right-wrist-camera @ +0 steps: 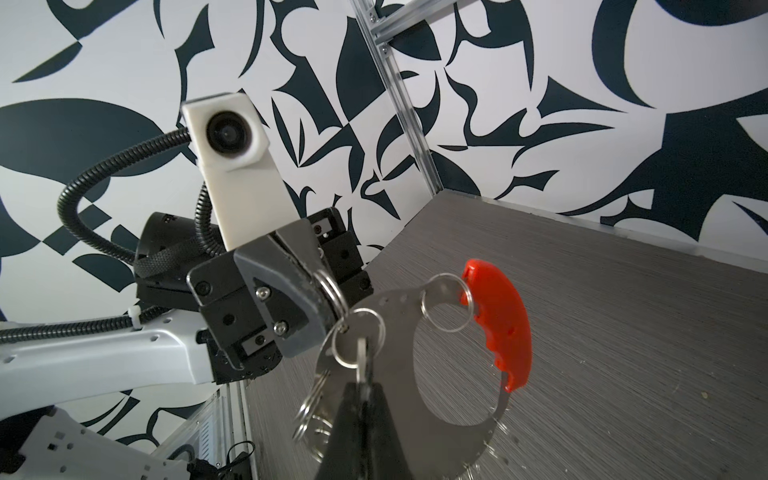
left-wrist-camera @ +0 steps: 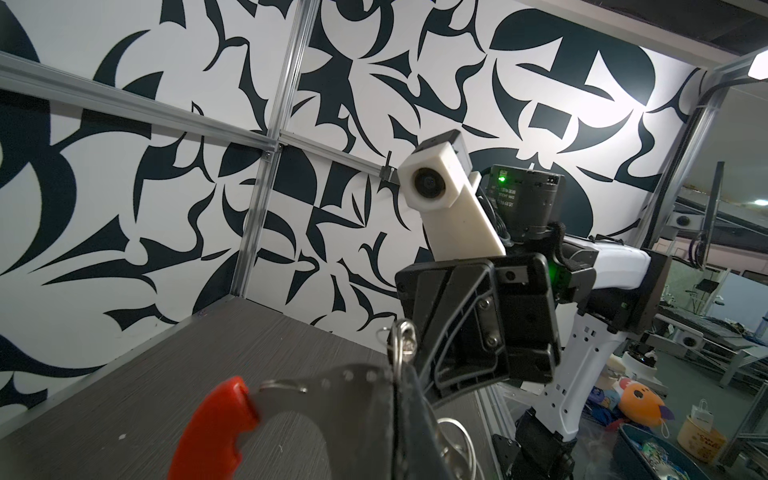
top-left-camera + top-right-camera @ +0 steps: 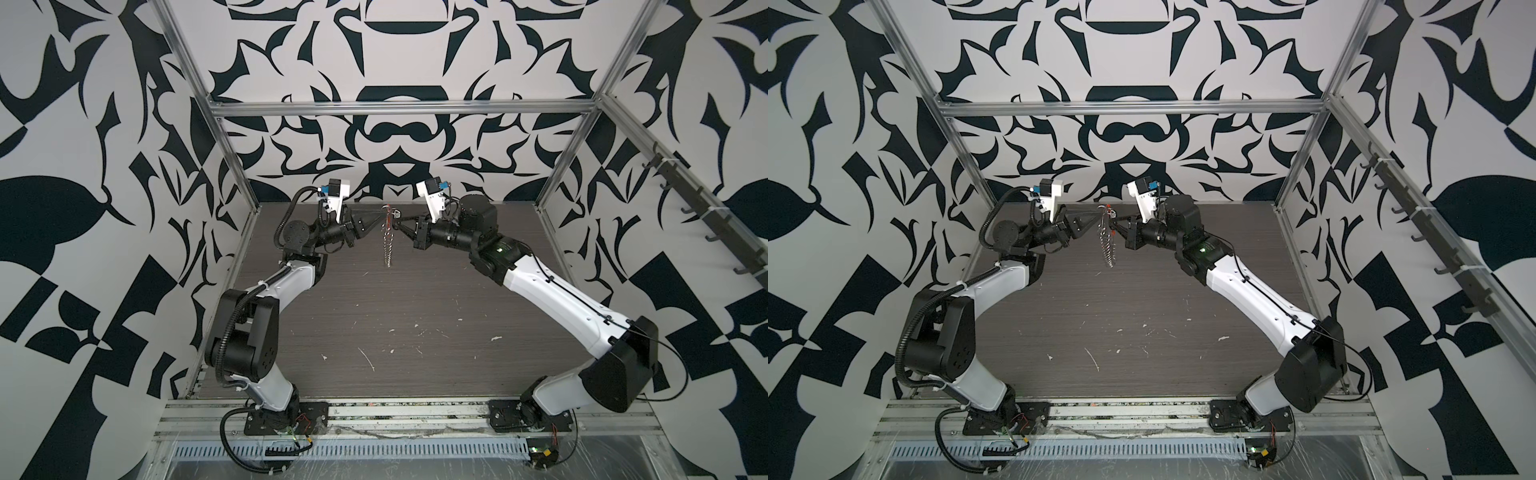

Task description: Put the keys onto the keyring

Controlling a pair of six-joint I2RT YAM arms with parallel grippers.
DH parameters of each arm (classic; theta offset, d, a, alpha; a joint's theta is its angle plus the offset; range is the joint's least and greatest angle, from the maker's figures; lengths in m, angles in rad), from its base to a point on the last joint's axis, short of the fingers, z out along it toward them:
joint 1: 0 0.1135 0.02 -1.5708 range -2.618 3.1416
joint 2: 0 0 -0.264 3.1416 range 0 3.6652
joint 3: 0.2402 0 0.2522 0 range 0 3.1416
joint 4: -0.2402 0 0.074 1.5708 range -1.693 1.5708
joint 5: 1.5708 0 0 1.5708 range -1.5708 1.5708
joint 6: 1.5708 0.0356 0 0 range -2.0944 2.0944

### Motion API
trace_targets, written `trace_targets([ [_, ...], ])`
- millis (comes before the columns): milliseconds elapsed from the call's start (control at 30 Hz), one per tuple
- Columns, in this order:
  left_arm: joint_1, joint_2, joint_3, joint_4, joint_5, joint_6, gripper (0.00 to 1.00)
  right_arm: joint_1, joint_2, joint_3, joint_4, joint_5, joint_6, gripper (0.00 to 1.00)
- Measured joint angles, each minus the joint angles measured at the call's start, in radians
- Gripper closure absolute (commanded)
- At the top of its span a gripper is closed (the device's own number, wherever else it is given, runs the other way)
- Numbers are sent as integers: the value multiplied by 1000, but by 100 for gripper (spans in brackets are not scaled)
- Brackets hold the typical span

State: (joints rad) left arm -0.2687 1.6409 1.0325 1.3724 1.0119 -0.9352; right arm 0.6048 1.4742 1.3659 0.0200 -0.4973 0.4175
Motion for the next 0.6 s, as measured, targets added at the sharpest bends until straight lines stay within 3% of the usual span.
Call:
trace_targets([
  [600,0,0,16,-2,5,-3,100,1,0,0,-19,0,-14,100],
])
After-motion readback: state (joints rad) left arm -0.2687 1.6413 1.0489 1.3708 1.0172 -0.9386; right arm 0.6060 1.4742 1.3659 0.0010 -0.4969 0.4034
